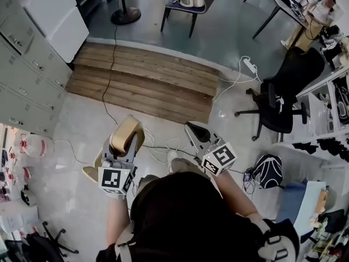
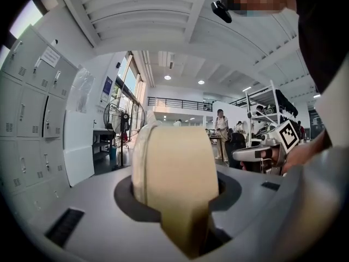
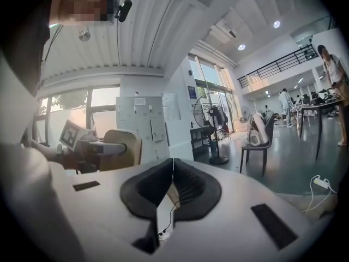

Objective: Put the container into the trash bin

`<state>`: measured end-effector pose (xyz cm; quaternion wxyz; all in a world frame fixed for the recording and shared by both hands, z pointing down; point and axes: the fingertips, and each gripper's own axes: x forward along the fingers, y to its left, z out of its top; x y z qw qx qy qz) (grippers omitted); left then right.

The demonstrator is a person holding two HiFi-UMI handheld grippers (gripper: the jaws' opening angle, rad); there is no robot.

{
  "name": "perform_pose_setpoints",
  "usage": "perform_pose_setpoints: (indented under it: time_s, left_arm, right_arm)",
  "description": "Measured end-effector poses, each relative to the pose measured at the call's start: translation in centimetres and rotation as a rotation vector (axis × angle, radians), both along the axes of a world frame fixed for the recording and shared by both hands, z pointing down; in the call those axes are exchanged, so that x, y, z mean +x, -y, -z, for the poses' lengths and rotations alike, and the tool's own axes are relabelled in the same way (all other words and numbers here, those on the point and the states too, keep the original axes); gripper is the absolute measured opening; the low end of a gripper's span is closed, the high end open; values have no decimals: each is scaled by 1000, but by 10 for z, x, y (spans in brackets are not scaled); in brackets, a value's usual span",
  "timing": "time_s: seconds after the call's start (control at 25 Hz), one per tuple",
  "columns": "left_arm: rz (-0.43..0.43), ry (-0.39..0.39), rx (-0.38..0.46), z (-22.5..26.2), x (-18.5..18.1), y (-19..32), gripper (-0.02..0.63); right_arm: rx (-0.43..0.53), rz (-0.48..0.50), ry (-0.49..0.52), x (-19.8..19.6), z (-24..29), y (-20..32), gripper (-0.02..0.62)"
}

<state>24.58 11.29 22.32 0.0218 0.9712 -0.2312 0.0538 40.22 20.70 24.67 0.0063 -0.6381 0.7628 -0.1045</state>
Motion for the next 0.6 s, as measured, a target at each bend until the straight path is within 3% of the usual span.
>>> perform_pose_setpoints:
  time_s: [0.36,0.6]
  left_arm:
    - [80,14,-9,-7,74,42,178]
    - [144,32,-8,-12,78,64,178]
  right_arm:
    - [-6,122,6,61,-6,57,15]
    - [-15,214,13,62,-11,95,15]
